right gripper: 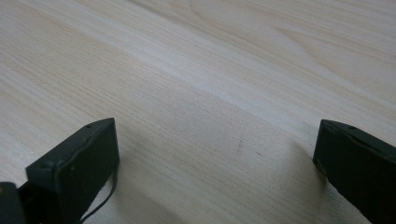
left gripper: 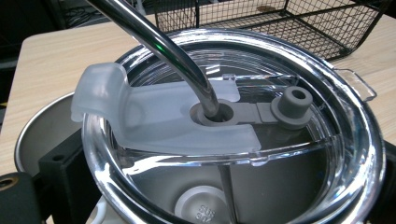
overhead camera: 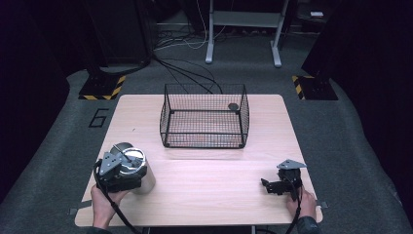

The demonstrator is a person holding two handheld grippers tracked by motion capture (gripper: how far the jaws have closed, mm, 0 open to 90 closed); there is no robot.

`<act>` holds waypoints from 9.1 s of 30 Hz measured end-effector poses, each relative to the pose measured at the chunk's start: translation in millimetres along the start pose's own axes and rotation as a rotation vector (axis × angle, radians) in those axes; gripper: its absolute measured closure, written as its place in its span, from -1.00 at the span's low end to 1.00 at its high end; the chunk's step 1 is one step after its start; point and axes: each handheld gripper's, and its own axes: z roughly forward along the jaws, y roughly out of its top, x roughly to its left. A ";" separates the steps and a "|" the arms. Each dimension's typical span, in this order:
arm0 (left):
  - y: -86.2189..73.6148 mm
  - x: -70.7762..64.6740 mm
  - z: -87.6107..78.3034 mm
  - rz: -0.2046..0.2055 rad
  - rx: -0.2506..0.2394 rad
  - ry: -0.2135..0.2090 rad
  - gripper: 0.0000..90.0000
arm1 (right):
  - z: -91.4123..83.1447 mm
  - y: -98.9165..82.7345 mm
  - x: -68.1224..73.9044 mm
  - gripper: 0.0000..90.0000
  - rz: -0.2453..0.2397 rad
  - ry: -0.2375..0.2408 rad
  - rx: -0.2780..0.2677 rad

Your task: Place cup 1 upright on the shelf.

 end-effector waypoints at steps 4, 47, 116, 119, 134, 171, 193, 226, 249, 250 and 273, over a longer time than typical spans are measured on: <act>4.4 -3.1 -1.8 0.014 0.003 -0.016 -0.91 | -0.1 0.1 0.0 -1.00 -0.001 0.000 0.003; 61.9 -47.6 29.1 0.185 0.007 -0.150 -0.91 | 0.0 0.1 -0.2 -1.00 0.000 0.002 0.001; 183.2 -96.9 74.9 0.239 -0.057 -0.352 -0.91 | 0.1 0.1 -0.5 -1.00 -0.002 0.004 0.001; 189.4 -99.5 78.0 0.247 -0.066 -0.351 -0.91 | 0.2 0.1 -0.5 -1.00 -0.002 0.004 0.000; 217.3 -108.2 100.9 0.257 -0.076 -0.337 -0.91 | 0.2 0.1 -0.5 -1.00 -0.002 0.004 0.001; 238.8 -116.1 192.1 0.205 -0.037 -0.233 -0.91 | 0.0 0.2 -1.0 -1.00 -0.004 0.006 -0.001; 220.5 -130.9 240.0 0.103 -0.005 -0.221 -0.91 | 0.1 0.2 -0.6 -1.00 -0.001 0.006 -0.002; 185.2 -155.8 278.4 0.085 0.045 -0.198 -0.92 | -0.2 -0.1 -1.1 -1.00 -0.009 0.006 0.001; 174.7 -162.3 285.7 0.113 0.064 -0.206 -0.92 | -0.3 0.0 -0.8 -1.00 -0.005 0.006 0.002; 174.5 -161.8 285.2 0.115 0.067 -0.208 -0.92 | -0.3 0.0 -0.9 -1.00 -0.006 0.006 0.002; 178.7 -154.1 259.5 0.135 0.082 -0.238 -1.00 | -0.3 -0.1 -0.8 -1.00 -0.005 0.006 0.003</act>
